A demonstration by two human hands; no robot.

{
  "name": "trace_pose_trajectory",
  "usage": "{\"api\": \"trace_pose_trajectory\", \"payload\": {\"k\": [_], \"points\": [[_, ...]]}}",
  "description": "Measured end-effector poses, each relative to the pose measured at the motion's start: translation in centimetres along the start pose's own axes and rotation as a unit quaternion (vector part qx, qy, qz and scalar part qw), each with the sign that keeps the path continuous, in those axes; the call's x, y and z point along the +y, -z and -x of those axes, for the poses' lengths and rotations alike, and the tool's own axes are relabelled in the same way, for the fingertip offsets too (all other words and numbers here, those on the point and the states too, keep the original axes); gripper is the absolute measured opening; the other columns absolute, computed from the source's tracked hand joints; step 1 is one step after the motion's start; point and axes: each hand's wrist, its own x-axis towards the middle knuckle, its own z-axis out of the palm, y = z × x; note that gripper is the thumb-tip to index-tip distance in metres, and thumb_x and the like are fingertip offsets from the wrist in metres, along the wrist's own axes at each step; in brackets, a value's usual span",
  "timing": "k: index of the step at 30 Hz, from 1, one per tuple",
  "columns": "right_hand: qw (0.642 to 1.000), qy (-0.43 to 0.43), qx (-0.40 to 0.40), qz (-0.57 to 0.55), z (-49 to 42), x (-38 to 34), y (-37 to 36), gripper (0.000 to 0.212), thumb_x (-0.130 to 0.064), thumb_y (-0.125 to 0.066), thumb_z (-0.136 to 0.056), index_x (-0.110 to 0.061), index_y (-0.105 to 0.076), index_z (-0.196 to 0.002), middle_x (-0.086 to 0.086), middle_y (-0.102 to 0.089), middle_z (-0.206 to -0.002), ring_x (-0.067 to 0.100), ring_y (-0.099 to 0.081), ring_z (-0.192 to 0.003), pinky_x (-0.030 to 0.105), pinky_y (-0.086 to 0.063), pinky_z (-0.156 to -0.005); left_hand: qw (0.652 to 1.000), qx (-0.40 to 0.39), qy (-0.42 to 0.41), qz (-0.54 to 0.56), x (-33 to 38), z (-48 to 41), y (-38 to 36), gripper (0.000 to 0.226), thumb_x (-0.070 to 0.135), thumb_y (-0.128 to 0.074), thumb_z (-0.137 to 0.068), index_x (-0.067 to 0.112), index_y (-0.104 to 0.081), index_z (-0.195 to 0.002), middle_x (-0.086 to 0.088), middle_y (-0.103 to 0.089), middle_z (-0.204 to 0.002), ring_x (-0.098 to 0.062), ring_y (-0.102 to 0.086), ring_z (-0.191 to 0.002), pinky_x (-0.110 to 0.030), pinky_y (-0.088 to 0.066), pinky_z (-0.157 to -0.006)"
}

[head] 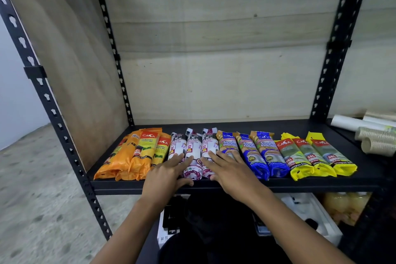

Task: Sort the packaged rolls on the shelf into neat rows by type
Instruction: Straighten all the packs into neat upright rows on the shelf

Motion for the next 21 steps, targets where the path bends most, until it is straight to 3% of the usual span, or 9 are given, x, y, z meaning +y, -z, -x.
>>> {"api": "trace_pose_trajectory", "payload": {"k": [6,9,13,17,21], "points": [[1.0,-0.005,0.003,0.009,0.0,0.0,-0.1,0.061,-0.039,-0.04,-0.104,-0.038,-0.006,-0.154,-0.002,-0.011,-0.165,0.021,-0.006,-0.151,0.054,-0.008,-0.119,1.0,0.014,0.009,-0.011,0.2,0.2,0.0,0.076,0.062,-0.078,-0.065,0.033,-0.06,-0.133,0.003,-0.066,-0.129,-0.019,-0.073,-0.093,-0.034,-0.06,-0.057],[1.0,-0.009,-0.017,-0.012,0.1,-0.1,0.4,0.063,-0.045,-0.038,-0.103,-0.04,-0.001,-0.154,-0.002,-0.004,-0.165,0.019,0.001,-0.151,0.052,-0.002,-0.12,1.0,0.024,-0.007,-0.002,0.5,0.3,-0.5,0.09,0.057,-0.08,-0.07,0.037,-0.039,-0.148,-0.003,-0.055,-0.142,-0.024,-0.062,-0.117,-0.04,-0.058,-0.08],[0.995,-0.017,-0.018,-0.098,1.5,0.9,2.8,0.081,-0.067,-0.044,-0.091,-0.043,0.002,-0.154,-0.01,0.008,-0.163,0.011,0.012,-0.149,0.045,0.007,-0.12,0.999,0.037,-0.019,0.025,2.5,0.3,-0.2,0.089,0.071,-0.061,-0.078,0.044,-0.022,-0.153,-0.002,-0.037,-0.155,-0.024,-0.032,-0.144,-0.049,-0.031,-0.114],[0.97,-0.061,0.017,-0.235,4.9,3.2,5.6,0.085,-0.059,-0.063,-0.085,-0.052,-0.01,-0.151,-0.024,0.002,-0.16,-0.003,0.01,-0.145,0.036,-0.011,-0.117,0.996,0.026,-0.04,0.079,5.5,-1.3,0.3,0.08,0.074,-0.05,-0.083,0.042,-0.025,-0.153,0.0,-0.034,-0.157,-0.02,-0.029,-0.145,-0.046,-0.022,-0.118],[0.96,-0.1,0.079,-0.25,6.9,5.9,7.1,0.079,-0.048,-0.069,-0.086,-0.049,-0.023,-0.15,-0.025,-0.014,-0.16,-0.004,-0.007,-0.146,0.033,-0.022,-0.116,0.989,0.021,-0.088,0.113,8.5,-3.7,0.2,0.077,0.068,-0.056,-0.085,0.041,-0.029,-0.152,0.001,-0.033,-0.157,-0.022,-0.034,-0.141,-0.045,-0.036,-0.112]]}}
